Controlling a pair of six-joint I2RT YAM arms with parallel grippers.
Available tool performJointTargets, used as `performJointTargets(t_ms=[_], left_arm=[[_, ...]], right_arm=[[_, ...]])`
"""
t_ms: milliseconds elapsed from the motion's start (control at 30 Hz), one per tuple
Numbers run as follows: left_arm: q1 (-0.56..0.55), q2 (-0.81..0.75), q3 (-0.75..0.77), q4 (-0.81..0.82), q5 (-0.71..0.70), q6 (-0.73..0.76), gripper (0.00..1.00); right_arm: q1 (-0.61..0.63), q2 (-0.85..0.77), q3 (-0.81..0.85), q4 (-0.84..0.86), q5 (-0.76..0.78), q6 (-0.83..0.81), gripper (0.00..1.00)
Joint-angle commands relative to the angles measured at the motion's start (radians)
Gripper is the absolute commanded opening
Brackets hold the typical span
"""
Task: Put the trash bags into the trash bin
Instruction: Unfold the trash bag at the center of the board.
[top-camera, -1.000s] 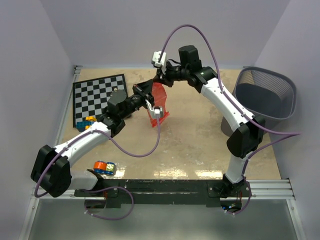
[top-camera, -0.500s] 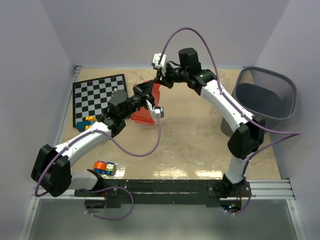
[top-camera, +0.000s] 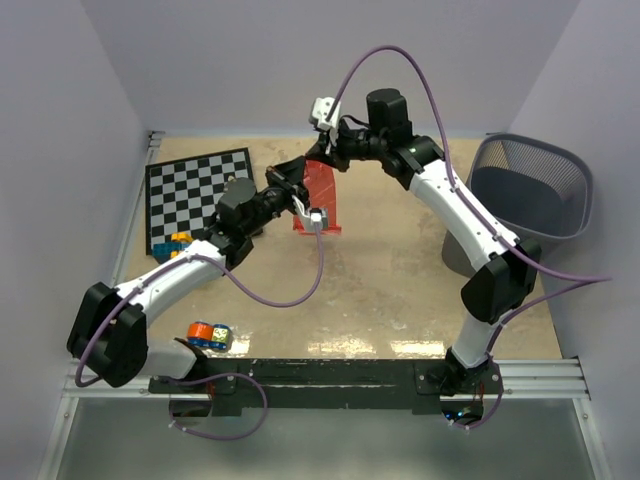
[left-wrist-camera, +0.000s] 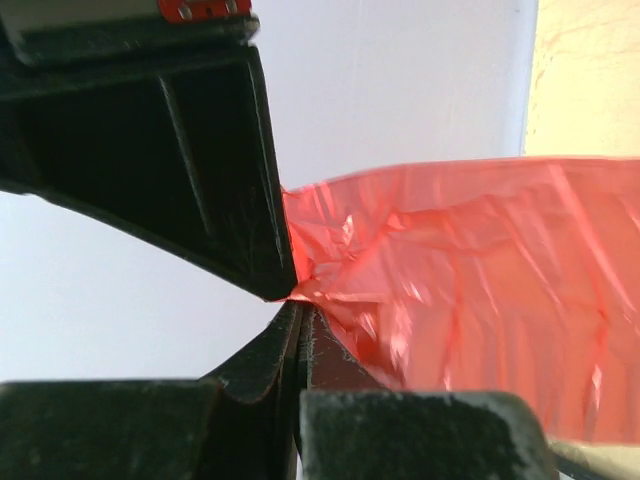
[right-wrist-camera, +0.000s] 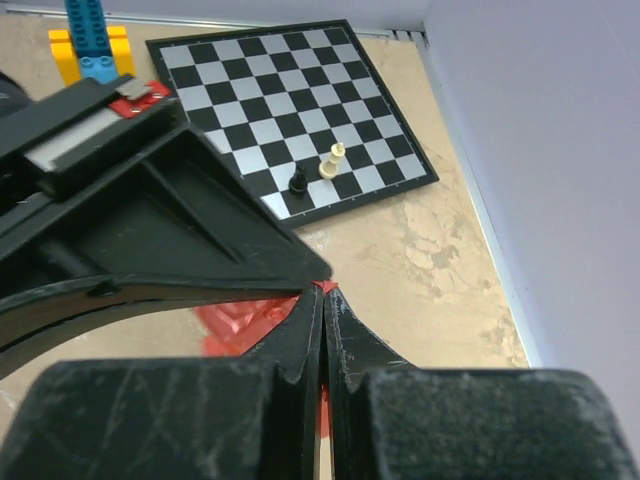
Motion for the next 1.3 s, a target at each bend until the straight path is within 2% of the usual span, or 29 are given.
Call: performJointTargets(t_ms=[0,100,200,333,433,533,600,700,767,900,1067,1267], left_arm=[[-0.015,-0.055,-0.015,-0.01,0.016,-0.006,0.0],[-0.019,-0.058,0.02,0.011,0.018,-0.009,0.0],[-0.013,-0.021,0.055,0.027,-0.023,-0.01,0.0],[0.007,-0.009,0.022,0.042,-0.051,-0.016,0.0],[0.007,-0.038,-0.026,0.013,-0.039,-0.029,0.0],[-0.007,-0.088,-0.061,-0.018,-0.005,-0.03,0.0],[-0.021,-0.111,-0.066,-0.019,0.016,-0.032,0.0],[-0.028,-0.133,-0.035,-0.059,0.05,-0.038,0.0],[-0.03,-0.122,-0.017,-0.062,0.033,-0.033,0.0],[0.002,-0.063,0.02,-0.056,-0.02,-0.064,0.0],[0.028,-0.044,0.004,-0.085,-0.04,-0.078,0.0],[-0.015,-0.11,0.008,-0.104,0.045,-0.084,0.0]], right_arm=[[0.002,-0.028,-0.001,0.075,0.085,0.011,0.0],[0.002,0.001,-0.033,0.055,0.121,-0.018,0.0],[0.006,-0.016,-0.023,0.005,0.019,-0.032,0.0],[0.019,-0.051,0.035,-0.08,-0.067,-0.04,0.0],[0.008,-0.056,0.086,-0.131,-0.072,-0.07,0.0],[0.005,-0.048,0.057,-0.089,-0.043,-0.069,0.0],[0.006,-0.033,0.016,-0.034,0.038,-0.049,0.0],[0.008,0.009,-0.01,0.009,0.138,-0.035,0.0],[0.008,0.027,0.003,-0.005,0.149,-0.057,0.0],[0.013,-0.005,0.048,-0.089,0.02,-0.127,0.0],[0.013,-0.019,0.143,-0.17,-0.115,-0.104,0.0],[0.02,0.027,0.056,-0.063,0.033,-0.089,0.0]])
